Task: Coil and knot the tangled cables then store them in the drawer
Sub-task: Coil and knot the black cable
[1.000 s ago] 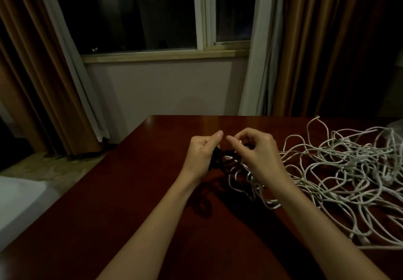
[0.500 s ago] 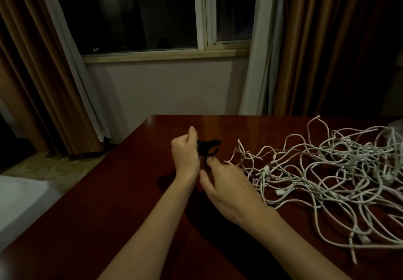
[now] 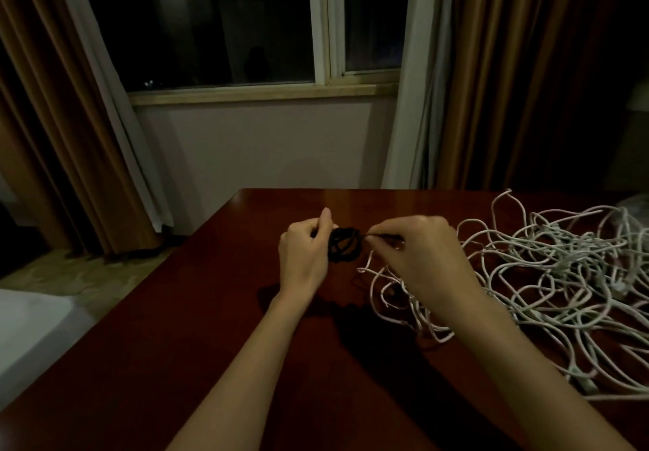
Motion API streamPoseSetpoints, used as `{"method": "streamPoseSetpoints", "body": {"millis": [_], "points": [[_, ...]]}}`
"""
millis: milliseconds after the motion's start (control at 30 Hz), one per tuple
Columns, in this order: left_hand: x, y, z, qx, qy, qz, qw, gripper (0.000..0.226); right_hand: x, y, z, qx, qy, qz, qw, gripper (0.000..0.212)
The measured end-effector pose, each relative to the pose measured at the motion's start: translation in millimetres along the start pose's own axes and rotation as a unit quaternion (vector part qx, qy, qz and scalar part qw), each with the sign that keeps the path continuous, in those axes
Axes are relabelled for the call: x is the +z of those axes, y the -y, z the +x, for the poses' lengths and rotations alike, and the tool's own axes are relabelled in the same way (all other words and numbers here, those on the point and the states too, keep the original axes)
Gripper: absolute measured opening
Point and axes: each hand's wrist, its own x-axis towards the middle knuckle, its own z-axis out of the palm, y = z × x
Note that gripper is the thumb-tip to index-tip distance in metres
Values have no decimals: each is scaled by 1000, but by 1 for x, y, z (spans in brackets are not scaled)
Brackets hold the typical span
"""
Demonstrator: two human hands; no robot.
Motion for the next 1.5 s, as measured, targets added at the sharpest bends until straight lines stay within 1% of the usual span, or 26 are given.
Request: {"method": "streamPoseSetpoints", "body": {"millis": [33, 67, 133, 200, 267, 400, 433, 500, 600, 700, 800, 867, 967, 1033, 1100, 1167, 1233, 1300, 1400, 1433, 1500], "points": [[1, -2, 0, -11, 19, -25, 999, 56, -2, -4, 5, 6, -18, 21, 1000, 19], [3, -4, -1, -26, 39, -62, 997, 59, -1, -9, 9, 15, -19, 35, 999, 19], [6, -9, -2, -66, 78, -139, 985, 65, 5, -15, 17, 36, -4, 57, 998, 19], [8, -12, 0, -109, 85, -193, 971, 62, 15, -17, 23, 47, 17, 68, 996, 19], [7, -12, 1, -143, 63, -223, 962, 58, 27, -18, 23, 49, 32, 57, 997, 21], [3, -10, -2, -166, 9, -262, 951, 46, 45, -11, 11, 44, 69, 8, 997, 26], [2, -10, -2, -169, -3, -259, 951, 45, 46, -7, 8, 37, 85, -17, 996, 28], [-2, -8, 1, -168, -33, -210, 963, 44, 44, 0, 2, 23, 113, -56, 992, 31], [-9, 0, 7, -140, -84, -149, 975, 52, 40, 13, -4, -22, 148, -81, 985, 33], [-10, 2, 7, -97, -98, -101, 985, 57, 45, 28, -11, -64, 175, -58, 981, 28], [-11, 4, 7, -23, -97, -22, 995, 57, 47, 32, -10, -100, 177, -23, 979, 26], [-12, 9, 7, 24, -89, 43, 995, 56, 41, 32, -5, -124, 182, -55, 974, 26], [-8, 18, 7, 102, -62, 121, 985, 57, 23, 29, 4, -148, 153, -87, 973, 24], [-6, 23, 7, 146, -41, 134, 979, 57, 9, 29, 12, -142, 130, -73, 978, 18], [-4, 24, 7, 157, -10, 101, 982, 57, -2, 25, 25, -108, 133, -29, 985, 7], [-2, 21, 6, 146, 37, 38, 988, 54, -4, 14, 41, -58, 140, 56, 987, 15], [0, 12, 2, 119, 55, -22, 991, 54, -2, 0, 53, -11, 147, 185, 972, 16], [2, 4, 2, 64, 55, -100, 991, 54, 7, -10, 56, 17, 139, 274, 951, 18], [1, -2, 2, -44, 81, -234, 968, 47, 33, -17, 48, 68, 100, 335, 934, 30], [-1, -5, 1, -75, 97, -257, 959, 45, 42, -18, 43, 83, 88, 338, 933, 34], [-3, -8, -1, -115, 124, -280, 945, 43, 55, -20, 36, 93, 62, 307, 945, 39]]}}
